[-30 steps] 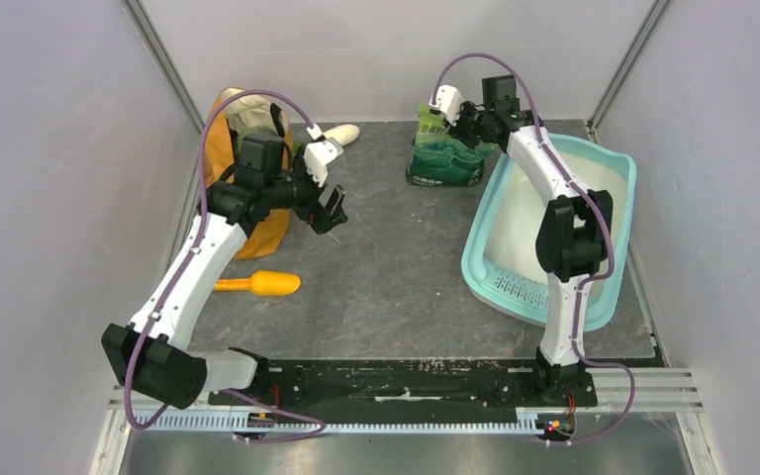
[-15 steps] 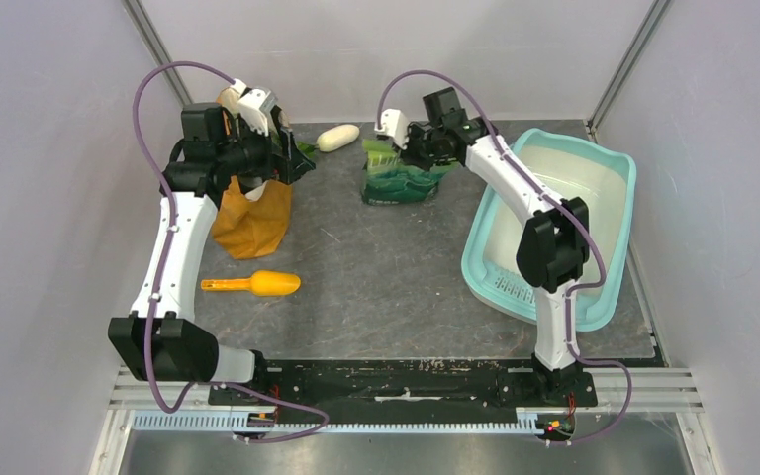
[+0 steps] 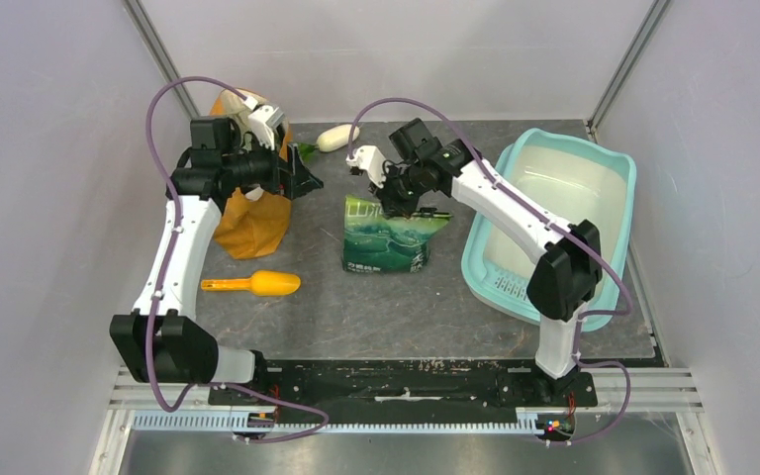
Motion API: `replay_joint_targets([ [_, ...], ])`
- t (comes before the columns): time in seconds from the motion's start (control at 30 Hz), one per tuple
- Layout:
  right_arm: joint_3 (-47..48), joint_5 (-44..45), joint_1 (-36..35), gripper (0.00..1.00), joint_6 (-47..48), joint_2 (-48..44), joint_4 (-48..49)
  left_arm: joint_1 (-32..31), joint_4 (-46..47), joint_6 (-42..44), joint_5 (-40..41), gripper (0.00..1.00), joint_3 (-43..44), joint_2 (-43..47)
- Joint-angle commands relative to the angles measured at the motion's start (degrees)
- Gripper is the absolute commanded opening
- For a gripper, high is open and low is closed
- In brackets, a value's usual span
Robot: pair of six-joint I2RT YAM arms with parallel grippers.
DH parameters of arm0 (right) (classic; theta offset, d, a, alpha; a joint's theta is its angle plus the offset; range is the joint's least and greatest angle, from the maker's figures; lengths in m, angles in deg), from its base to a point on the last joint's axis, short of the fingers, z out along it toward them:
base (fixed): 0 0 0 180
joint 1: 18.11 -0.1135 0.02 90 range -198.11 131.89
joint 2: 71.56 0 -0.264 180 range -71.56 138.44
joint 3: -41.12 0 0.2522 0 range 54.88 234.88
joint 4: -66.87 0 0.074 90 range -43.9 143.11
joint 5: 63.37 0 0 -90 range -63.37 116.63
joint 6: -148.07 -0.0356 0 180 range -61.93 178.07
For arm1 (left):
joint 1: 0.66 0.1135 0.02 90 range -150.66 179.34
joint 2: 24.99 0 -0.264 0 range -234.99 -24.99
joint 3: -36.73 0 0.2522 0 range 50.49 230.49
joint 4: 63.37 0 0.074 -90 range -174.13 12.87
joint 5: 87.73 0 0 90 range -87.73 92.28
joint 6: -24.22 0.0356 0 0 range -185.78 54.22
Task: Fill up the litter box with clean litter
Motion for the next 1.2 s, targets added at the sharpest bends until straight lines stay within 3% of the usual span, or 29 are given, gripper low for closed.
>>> replay_joint_targets([
  [0.0, -3.0, -3.2, 0.9, 0.08, -3.4, -8.3, 5.6, -0.1, 1.0, 0.9, -3.1, 0.92, -1.9, 2.6],
  [0.13, -5.1, -5.5, 0.9, 0.61, -5.1, -11.3, 5.6, -0.1, 0.9, 1.5, -3.8, 0.92, -2.2, 2.5],
  [0.2, -5.8, -5.6, 0.8, 0.79, -5.9, -12.7, 5.6, -0.1, 0.7, 1.8, -5.1, 0.92, -2.4, 2.5],
  [0.27, -6.2, -5.1, 0.9, 0.84, -6.1, -14.2, 5.2, -0.2, 0.7, 2.0, -7.1, 0.92, -2.8, 2.6],
  [0.43, -9.5, -2.5, 0.9, 0.88, -1.1, -21.0, 2.0, -0.8, 0.5, 5.8, -10.2, 0.92, -5.2, 5.0],
  [0.7, -24.4, 3.4, 0.9, 0.87, 10.8, -31.5, 3.6, -2.8, 0.4, 7.7, -9.1, 0.92, -5.5, 6.1],
  [1.17, -37.9, 6.0, 0.9, 0.82, 17.6, -36.2, 19.4, -3.6, 0.3, 5.6, -6.6, 0.92, -5.4, 5.8],
])
